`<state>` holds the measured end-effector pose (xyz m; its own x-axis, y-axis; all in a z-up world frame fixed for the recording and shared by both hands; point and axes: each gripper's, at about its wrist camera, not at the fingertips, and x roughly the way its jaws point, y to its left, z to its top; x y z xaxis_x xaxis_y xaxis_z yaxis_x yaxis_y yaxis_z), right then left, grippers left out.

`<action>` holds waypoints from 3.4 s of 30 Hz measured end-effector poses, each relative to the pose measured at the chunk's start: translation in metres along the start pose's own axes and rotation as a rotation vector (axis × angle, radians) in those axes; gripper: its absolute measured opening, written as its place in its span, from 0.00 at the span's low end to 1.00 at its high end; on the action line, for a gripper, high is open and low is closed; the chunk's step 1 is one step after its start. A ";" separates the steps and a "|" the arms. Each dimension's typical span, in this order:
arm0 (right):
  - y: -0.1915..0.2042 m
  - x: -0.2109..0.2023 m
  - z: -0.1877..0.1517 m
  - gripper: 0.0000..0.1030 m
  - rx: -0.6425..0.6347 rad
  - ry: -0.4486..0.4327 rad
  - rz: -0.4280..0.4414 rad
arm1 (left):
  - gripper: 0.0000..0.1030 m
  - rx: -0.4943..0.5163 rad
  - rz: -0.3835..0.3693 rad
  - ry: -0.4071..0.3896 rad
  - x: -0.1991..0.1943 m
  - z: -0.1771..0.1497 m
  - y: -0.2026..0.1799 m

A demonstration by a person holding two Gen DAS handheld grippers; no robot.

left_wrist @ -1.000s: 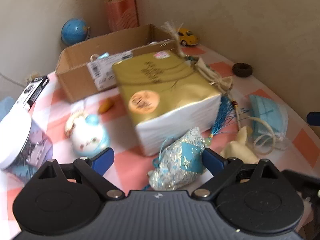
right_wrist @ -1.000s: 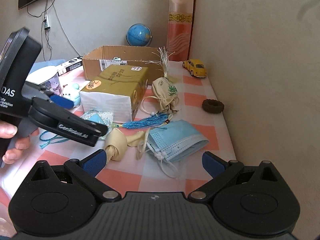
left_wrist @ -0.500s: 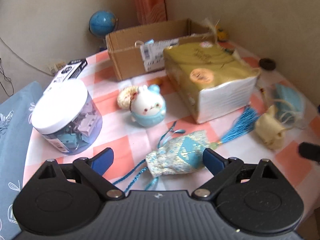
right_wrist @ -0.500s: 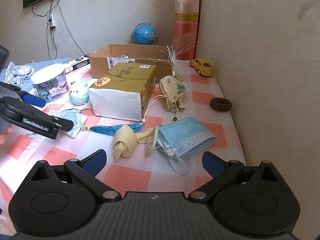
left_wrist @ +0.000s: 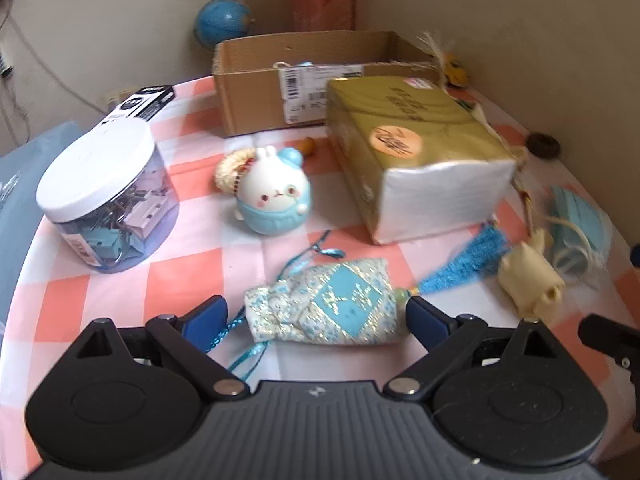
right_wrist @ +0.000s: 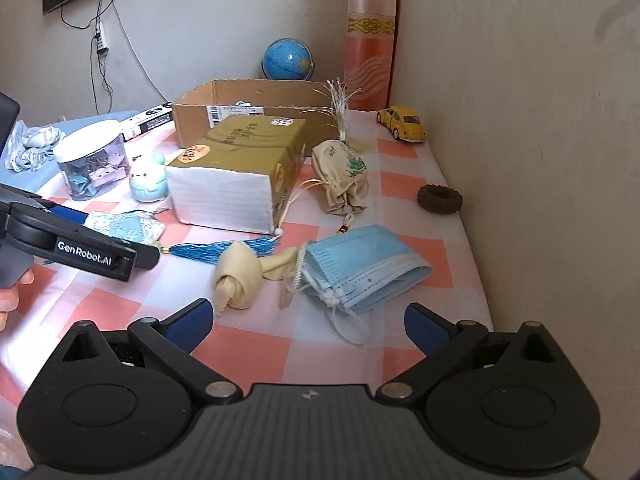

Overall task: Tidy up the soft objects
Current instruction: 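Grasp the blue floral sachet with the left tool while the right tool approaches the beige pouch, then grasp the beige drawstring pouch with the right tool and lift it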

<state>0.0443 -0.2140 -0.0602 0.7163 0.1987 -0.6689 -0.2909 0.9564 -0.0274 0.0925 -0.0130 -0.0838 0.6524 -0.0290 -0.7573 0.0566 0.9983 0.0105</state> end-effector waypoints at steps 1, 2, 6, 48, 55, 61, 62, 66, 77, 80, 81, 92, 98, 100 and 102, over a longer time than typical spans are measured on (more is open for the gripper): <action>-0.001 0.001 0.001 1.00 0.000 0.002 -0.005 | 0.93 -0.016 0.000 0.000 0.001 0.000 0.001; -0.003 0.002 0.002 1.00 0.000 0.001 -0.010 | 0.93 -0.028 -0.002 -0.001 0.002 0.000 0.003; -0.010 0.001 0.010 1.00 0.002 -0.025 -0.048 | 0.94 -0.034 -0.004 -0.010 0.002 -0.002 0.006; -0.046 0.077 0.096 0.86 0.038 -0.018 -0.052 | 0.71 -0.008 -0.033 -0.034 0.002 0.003 0.017; -0.049 0.112 0.101 0.84 0.035 0.057 -0.047 | 0.71 -0.007 -0.034 -0.034 0.003 0.003 0.017; -0.052 0.116 0.097 0.81 0.035 0.081 -0.097 | 0.72 -0.005 -0.036 -0.033 0.002 0.003 0.018; -0.052 0.115 0.096 0.77 0.037 0.078 -0.094 | 0.72 -0.005 -0.036 -0.033 0.002 0.003 0.018; -0.050 0.111 0.100 0.74 0.039 0.061 -0.039 | 0.72 -0.005 -0.036 -0.033 0.002 0.004 0.018; -0.049 0.137 0.106 0.55 0.040 0.104 -0.003 | 0.71 0.003 -0.042 -0.033 0.001 0.003 0.018; -0.047 0.134 0.106 0.49 0.034 0.101 -0.022 | 0.70 0.017 -0.049 -0.029 0.001 0.004 0.018; -0.046 0.131 0.106 0.49 0.031 0.096 -0.027 | 0.67 0.025 -0.054 -0.027 0.001 0.004 0.018; -0.039 0.069 0.108 0.48 0.022 0.014 -0.036 | 0.50 0.155 -0.143 -0.026 -0.020 0.014 0.026; -0.035 0.039 0.108 0.48 0.010 -0.022 -0.051 | 0.47 0.195 -0.149 -0.026 -0.030 0.016 0.032; -0.033 0.029 0.108 0.48 0.007 -0.035 -0.048 | 0.46 0.205 -0.165 -0.022 -0.036 0.018 0.034; -0.031 0.022 0.109 0.48 -0.001 -0.044 -0.044 | 0.46 0.219 -0.179 -0.022 -0.039 0.020 0.035</action>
<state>0.1383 -0.2158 0.0066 0.7553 0.1661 -0.6340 -0.2596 0.9640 -0.0567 0.0838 0.0218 -0.0411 0.6338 -0.2071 -0.7452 0.3327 0.9428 0.0210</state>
